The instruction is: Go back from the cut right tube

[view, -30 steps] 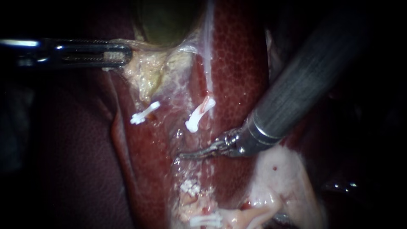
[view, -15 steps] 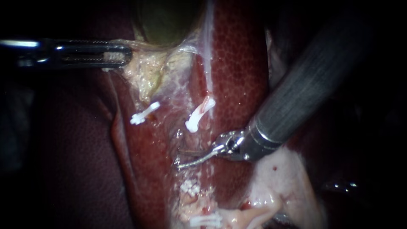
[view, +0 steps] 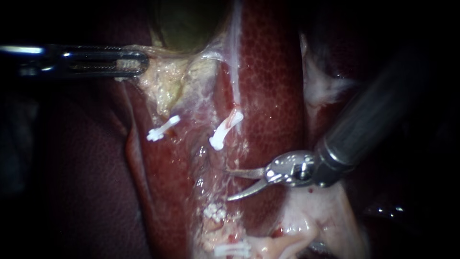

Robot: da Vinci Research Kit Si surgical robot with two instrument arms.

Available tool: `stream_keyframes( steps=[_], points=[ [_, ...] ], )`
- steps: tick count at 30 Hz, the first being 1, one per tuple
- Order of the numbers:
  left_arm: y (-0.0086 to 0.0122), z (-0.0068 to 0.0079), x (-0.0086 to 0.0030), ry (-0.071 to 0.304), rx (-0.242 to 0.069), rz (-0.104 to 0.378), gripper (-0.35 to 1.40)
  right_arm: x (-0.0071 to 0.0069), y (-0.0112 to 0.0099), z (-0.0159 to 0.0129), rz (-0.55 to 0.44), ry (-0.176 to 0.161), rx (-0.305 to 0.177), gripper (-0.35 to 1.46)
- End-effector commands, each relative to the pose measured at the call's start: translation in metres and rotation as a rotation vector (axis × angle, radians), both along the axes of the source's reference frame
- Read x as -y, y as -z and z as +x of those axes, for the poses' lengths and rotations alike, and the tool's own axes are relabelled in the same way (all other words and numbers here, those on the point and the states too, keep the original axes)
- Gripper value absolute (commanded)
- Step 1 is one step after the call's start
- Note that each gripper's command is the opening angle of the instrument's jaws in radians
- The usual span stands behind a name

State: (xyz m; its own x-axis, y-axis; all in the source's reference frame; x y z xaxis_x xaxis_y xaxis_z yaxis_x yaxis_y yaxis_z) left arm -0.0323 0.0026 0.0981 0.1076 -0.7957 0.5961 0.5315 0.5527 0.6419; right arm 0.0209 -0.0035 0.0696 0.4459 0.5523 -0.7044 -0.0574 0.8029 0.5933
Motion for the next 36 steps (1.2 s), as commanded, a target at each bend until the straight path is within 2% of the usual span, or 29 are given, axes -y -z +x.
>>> stream_keyframes(
  steps=[1,5,8,15,20,25,28,36],
  points=[
    [0.0,0.0,0.0,0.0,0.0,0.0,-0.11,-0.0005,0.0006,-0.0005,-0.013,-0.003,-0.002,1.43],
    [0.0,0.0,0.0,0.0,0.0,0.0,-0.11,-0.0025,0.0034,-0.0026,-0.064,-0.026,-0.014,1.43],
    [0.0,0.0,0.0,0.0,0.0,0.0,-0.11,-0.0039,0.0053,-0.004,-0.076,-0.014,-0.036,1.43],
    [-0.0001,-0.0001,0.0,0.001,-0.001,0.0,-0.11,-0.0059,0.0087,-0.0058,-0.11,-0.027,-0.092,1.43],
    [-0.0003,-0.0004,0.0003,-0.002,0.001,-0.002,-0.11,-0.0064,0.0099,-0.0061,-0.13,-0.029,-0.115,1.43],
    [-0.0014,-0.0015,0.0013,-0.014,0.0,-0.004,-0.11,-0.0065,0.0101,-0.0062,-0.134,-0.031,-0.12,1.43],
    [-0.0026,-0.0025,0.0023,-0.035,-0.007,-0.007,-0.11,-0.0065,0.0101,-0.0062,-0.134,-0.031,-0.12,1.43],
    [-0.0058,-0.006,0.0047,-0.073,-0.015,0.025,-0.11,-0.0065,0.01,-0.0063,-0.134,-0.034,-0.122,1.43]
  ],
)
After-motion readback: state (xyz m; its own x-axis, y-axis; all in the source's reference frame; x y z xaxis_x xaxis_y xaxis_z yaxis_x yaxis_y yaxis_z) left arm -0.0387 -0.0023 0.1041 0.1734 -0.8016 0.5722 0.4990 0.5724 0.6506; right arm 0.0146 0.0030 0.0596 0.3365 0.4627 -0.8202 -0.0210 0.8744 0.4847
